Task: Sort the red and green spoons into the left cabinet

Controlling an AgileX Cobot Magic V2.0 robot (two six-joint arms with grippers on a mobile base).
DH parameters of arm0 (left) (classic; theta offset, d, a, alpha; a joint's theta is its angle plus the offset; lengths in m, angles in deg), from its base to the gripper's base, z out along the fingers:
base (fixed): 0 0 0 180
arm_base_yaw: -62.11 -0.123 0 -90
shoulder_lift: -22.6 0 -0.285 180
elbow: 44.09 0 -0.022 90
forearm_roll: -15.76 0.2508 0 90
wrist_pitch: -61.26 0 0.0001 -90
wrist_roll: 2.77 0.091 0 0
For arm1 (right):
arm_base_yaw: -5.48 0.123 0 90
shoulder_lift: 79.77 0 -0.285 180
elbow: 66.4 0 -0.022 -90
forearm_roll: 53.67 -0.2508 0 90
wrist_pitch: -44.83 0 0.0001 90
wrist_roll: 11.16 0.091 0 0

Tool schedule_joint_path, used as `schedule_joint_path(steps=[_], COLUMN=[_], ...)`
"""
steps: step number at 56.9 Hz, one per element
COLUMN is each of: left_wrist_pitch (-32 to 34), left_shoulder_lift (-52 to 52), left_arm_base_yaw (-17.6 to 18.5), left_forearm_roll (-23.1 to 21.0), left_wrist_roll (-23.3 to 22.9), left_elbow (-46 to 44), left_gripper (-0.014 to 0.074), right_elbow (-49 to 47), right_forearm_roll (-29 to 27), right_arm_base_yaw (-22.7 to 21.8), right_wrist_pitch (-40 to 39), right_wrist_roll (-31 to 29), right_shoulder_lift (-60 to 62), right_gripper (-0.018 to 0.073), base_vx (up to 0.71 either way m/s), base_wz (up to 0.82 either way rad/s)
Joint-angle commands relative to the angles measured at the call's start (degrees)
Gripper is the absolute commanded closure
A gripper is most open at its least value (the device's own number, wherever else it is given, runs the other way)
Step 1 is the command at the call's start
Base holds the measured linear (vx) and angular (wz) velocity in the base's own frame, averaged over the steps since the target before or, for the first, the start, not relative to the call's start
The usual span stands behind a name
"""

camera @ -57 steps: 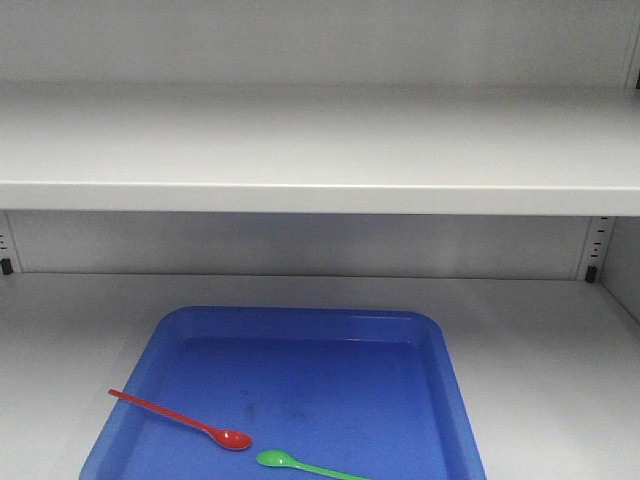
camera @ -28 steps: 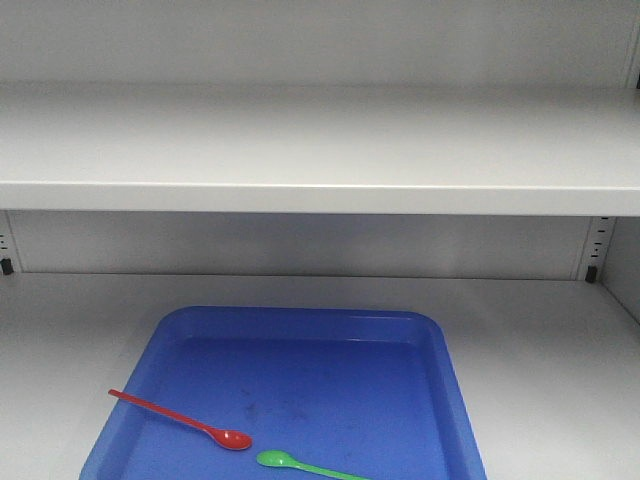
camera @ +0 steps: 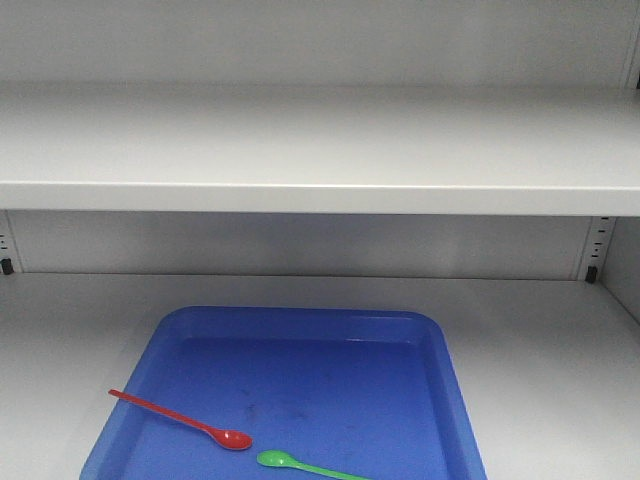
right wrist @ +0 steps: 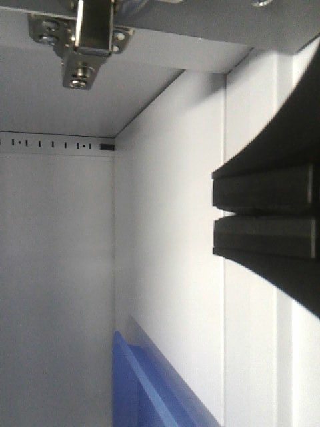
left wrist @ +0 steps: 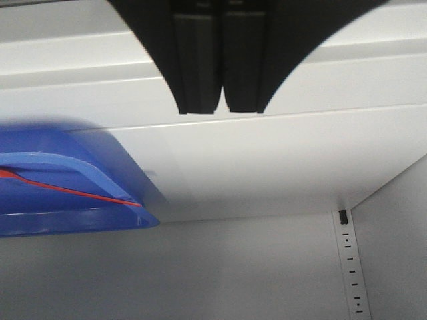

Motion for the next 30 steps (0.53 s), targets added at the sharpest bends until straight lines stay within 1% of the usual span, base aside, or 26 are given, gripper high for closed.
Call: schedule_joint_path(steps=[1, 30], left_wrist_pitch=[4.61, 4.61], left_shoulder_lift=[1.13, 1.13], left_arm_base_yaw=[0.00, 0.00], left_forearm_roll=[-0.46, -0.46], left_wrist_roll=[-0.40, -0.40], left_elbow=[1.02, 1.02], left_gripper=[0.0603, 0.0603], right_elbow=[0.37, 0.37], right_forearm_roll=[0.42, 0.42], right_arm_base_yaw=[-0.28, -0.28], right_wrist_pitch=[-4.03, -4.04], right_wrist_roll=[0.06, -0.05], right_shoulder_lift=[0.56, 0.56], right_gripper=[0.0566, 0.0566], base_vx=[0.00, 0.00], base_wz=[0.00, 0.00])
